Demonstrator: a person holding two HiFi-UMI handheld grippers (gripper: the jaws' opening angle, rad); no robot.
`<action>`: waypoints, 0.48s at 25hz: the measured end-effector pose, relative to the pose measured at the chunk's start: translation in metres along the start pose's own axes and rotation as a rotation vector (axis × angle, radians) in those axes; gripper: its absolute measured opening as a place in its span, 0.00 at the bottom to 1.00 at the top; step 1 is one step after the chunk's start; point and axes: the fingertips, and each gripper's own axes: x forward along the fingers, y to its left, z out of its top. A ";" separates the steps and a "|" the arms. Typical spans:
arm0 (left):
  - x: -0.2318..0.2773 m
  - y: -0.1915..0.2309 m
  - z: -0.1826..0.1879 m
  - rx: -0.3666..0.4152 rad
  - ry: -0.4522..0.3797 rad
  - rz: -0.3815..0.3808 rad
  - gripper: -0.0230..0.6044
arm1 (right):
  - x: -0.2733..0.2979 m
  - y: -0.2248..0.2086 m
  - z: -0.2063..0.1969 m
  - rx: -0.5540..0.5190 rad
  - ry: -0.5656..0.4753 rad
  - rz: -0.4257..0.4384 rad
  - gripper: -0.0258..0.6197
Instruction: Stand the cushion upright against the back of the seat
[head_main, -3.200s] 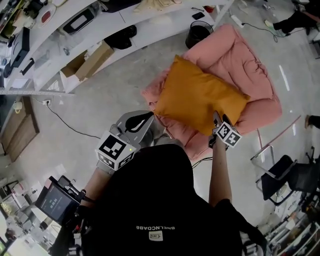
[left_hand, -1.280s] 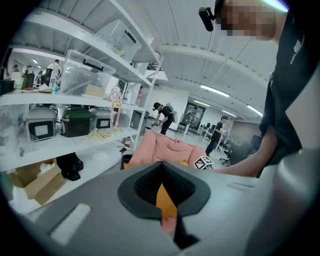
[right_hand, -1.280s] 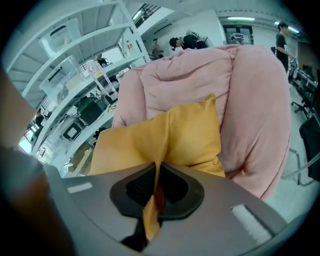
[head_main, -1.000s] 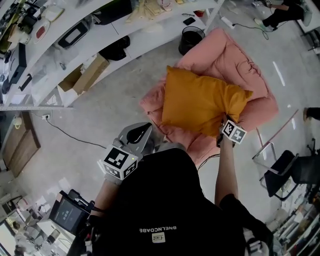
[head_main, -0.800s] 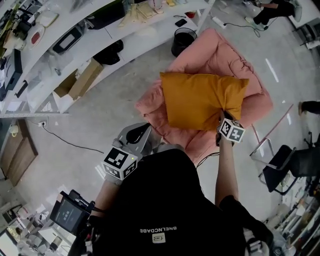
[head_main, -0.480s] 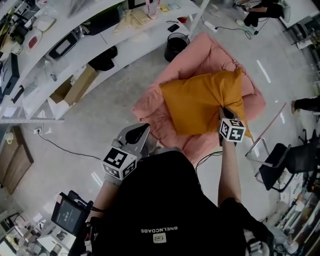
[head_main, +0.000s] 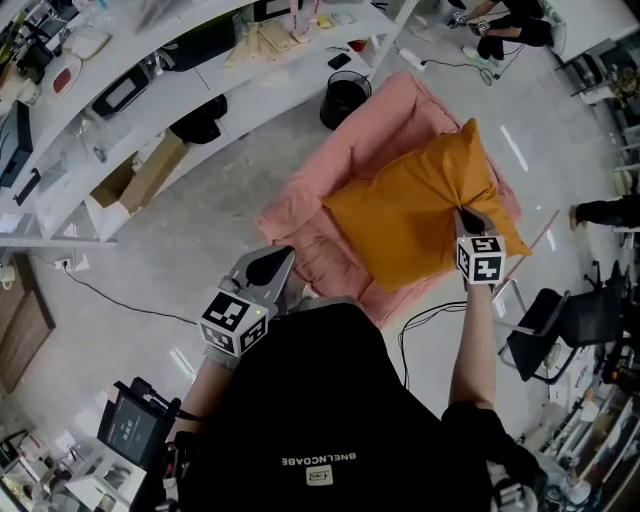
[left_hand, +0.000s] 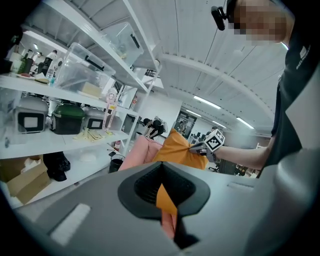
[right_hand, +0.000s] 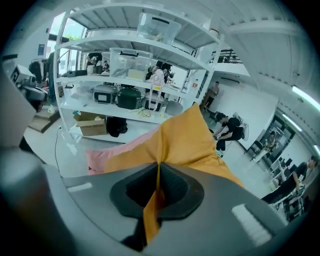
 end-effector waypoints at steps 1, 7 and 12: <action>0.000 0.001 0.000 -0.004 -0.001 0.002 0.06 | -0.001 -0.005 0.003 -0.017 0.001 -0.009 0.06; -0.007 0.011 -0.003 -0.028 -0.007 0.025 0.06 | 0.011 -0.026 0.022 -0.171 0.029 -0.053 0.06; -0.013 0.021 -0.005 -0.051 -0.010 0.059 0.06 | 0.032 -0.041 0.029 -0.256 0.068 -0.074 0.06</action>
